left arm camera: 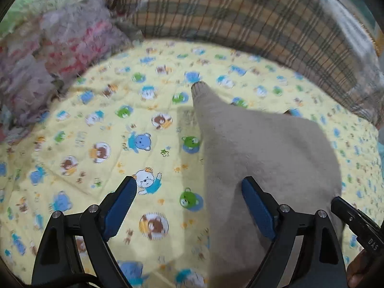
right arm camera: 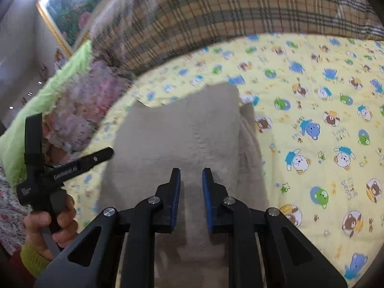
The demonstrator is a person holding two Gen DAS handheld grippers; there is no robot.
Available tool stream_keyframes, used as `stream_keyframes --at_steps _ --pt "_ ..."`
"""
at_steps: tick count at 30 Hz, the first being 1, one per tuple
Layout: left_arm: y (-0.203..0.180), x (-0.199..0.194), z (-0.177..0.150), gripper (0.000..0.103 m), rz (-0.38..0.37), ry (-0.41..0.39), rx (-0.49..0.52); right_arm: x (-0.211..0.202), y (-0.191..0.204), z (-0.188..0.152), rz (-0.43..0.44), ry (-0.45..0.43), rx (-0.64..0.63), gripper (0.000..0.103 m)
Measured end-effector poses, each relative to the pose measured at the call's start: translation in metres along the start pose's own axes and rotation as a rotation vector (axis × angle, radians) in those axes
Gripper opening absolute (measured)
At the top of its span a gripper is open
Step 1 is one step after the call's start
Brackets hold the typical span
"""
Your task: Fold small clothes
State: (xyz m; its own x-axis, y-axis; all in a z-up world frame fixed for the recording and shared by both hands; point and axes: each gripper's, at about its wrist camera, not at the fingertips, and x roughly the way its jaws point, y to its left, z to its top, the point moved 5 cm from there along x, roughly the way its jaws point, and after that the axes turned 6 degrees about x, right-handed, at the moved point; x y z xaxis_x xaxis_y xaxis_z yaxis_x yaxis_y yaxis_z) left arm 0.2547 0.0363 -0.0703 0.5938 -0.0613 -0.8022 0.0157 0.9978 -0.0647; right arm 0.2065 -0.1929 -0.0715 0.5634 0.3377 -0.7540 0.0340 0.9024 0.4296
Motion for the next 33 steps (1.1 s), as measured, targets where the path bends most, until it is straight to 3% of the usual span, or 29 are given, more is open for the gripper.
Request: stream_keyframes --at_steps 3,7,11,17,19,21,22,23,27,33 --pt "-0.003 0.026 -0.004 0.09 0.031 0.035 0.028 0.019 -0.012 -0.003 -0.029 0.032 0.001 0.004" --pt "-0.005 0.025 0.002 0.09 0.062 0.021 0.058 0.02 -0.018 0.0 -0.002 0.035 0.021 0.003" --pt "0.0 0.0 -0.002 0.089 0.02 -0.004 0.017 -0.004 -0.012 -0.001 0.037 0.004 0.034 0.008" --pt "-0.004 -0.049 -0.036 0.09 -0.026 -0.045 0.003 -0.04 0.002 -0.02 0.085 -0.034 0.014 0.009" --pt "-0.006 -0.062 -0.049 0.09 -0.042 -0.056 0.001 -0.049 0.005 -0.028 0.083 -0.04 0.003 0.013" --pt "-0.01 -0.075 -0.065 0.09 -0.066 -0.064 0.001 -0.059 0.007 -0.037 0.086 -0.046 0.0 0.03" --pt "-0.011 -0.078 -0.07 0.09 -0.075 -0.067 0.001 -0.063 0.008 -0.042 0.085 -0.051 -0.003 0.048" --pt "-0.013 -0.083 -0.076 0.09 -0.083 -0.07 0.0 -0.07 0.009 -0.048 0.08 -0.069 -0.013 0.056" --pt "-0.019 -0.099 -0.103 0.091 -0.101 -0.072 0.004 -0.08 0.01 -0.066 0.051 -0.083 -0.046 0.056" --pt "-0.025 -0.114 -0.131 0.091 -0.039 -0.092 0.05 -0.087 0.0 -0.098 0.016 -0.065 -0.038 0.057"
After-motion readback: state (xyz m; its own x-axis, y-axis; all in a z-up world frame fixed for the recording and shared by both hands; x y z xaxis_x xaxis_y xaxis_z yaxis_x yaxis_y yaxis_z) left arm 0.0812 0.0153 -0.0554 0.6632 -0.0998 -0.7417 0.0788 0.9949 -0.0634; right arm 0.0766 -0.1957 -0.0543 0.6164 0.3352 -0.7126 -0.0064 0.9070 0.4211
